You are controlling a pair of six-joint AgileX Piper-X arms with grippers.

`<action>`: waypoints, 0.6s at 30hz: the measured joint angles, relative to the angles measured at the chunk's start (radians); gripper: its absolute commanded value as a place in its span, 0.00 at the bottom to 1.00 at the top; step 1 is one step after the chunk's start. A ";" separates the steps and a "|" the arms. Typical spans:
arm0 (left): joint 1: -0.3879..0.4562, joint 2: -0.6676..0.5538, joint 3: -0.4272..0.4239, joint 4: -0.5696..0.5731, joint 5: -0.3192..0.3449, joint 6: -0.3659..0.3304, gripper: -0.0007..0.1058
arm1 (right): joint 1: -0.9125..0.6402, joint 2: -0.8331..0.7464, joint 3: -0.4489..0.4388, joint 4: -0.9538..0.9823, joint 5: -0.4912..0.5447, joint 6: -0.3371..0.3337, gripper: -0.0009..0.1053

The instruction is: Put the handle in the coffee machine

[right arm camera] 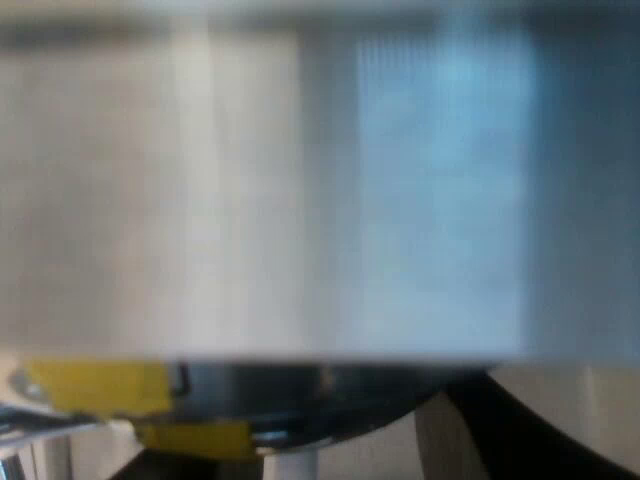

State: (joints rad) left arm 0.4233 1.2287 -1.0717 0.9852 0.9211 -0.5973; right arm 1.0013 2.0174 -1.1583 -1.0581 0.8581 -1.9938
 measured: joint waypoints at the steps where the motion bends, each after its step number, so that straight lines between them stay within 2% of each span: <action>1: -0.013 0.000 0.000 -0.004 -0.010 0.000 0.01 | 0.000 0.000 0.000 0.000 0.000 0.000 0.37; 5: -0.092 0.000 0.000 -0.071 -0.083 -0.046 0.01 | 0.000 0.000 0.000 0.000 0.000 -0.003 0.37; 10: -0.145 0.000 0.000 -0.159 -0.116 -0.124 0.01 | 0.000 0.000 0.000 0.000 0.000 -0.002 0.37; 14: -0.202 0.010 -0.002 -0.163 -0.189 -0.129 0.01 | 0.000 0.000 0.000 0.000 0.000 -0.002 0.37; 18: -0.236 0.047 -0.002 -0.163 -0.202 -0.139 0.01 | 0.002 0.000 0.000 0.000 0.000 -0.002 0.37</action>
State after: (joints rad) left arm 0.1870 1.2755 -1.0736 0.8221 0.7194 -0.7366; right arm 1.0031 2.0174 -1.1583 -1.0581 0.8581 -1.9963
